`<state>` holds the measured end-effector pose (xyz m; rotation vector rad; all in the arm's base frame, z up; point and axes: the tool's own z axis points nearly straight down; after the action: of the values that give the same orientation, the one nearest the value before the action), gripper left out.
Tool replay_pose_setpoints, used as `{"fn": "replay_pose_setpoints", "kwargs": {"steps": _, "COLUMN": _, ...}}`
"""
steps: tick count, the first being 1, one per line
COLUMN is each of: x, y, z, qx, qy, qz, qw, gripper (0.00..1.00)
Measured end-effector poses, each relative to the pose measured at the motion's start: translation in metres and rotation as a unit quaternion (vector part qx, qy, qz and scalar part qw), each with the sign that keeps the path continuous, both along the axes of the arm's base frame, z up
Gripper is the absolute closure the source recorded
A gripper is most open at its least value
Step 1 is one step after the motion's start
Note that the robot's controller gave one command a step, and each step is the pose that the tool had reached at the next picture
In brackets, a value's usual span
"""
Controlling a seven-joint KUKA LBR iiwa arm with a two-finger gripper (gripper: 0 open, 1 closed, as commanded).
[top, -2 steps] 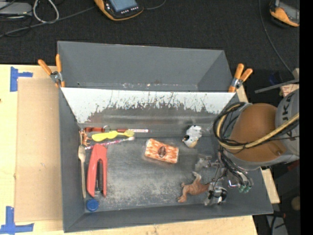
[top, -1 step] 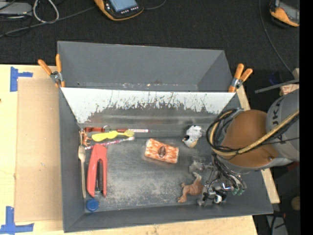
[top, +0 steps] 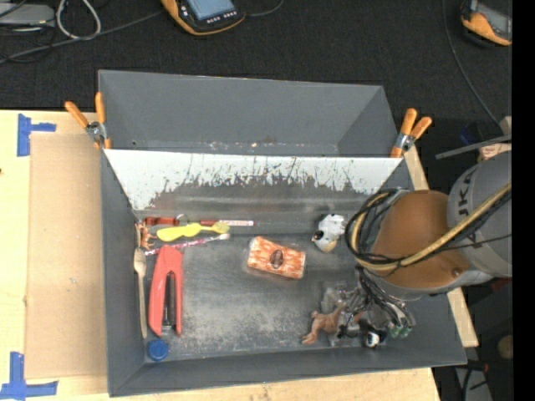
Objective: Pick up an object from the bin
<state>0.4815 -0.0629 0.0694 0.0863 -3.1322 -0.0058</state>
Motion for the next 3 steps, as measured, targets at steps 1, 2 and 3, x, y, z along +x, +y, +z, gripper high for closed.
{"fn": "replay_pose_setpoints", "kwargs": {"steps": 1, "x": 0.0, "y": 0.0, "z": 0.0, "qx": 0.0, "qy": 0.0, "qz": 0.001, "qw": 1.0, "gripper": 1.0}}
{"fn": "replay_pose_setpoints", "kwargs": {"steps": 2, "x": -0.001, "y": 0.001, "z": 0.022, "qx": 0.0, "qy": 0.0017, "qz": 0.002, "qw": 1.0, "gripper": 1.0}}
{"fn": "replay_pose_setpoints", "kwargs": {"steps": 3, "x": 0.0, "y": 0.001, "z": 0.049, "qx": 0.0, "qy": 0.0003, "qz": 0.002, "qw": 1.0, "gripper": 1.0}}
